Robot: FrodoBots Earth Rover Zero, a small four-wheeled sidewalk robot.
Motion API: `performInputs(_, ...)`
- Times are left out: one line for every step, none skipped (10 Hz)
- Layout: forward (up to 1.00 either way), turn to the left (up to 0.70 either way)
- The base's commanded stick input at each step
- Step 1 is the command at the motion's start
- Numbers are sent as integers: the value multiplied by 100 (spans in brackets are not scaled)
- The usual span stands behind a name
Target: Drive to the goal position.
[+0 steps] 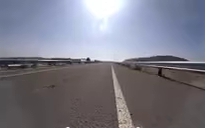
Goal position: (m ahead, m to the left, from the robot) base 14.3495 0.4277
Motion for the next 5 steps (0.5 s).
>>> performInputs(70, 0)
performInputs(70, 0)
performInputs(70, 0)
performInputs(70, 0)
performInputs(70, 0)
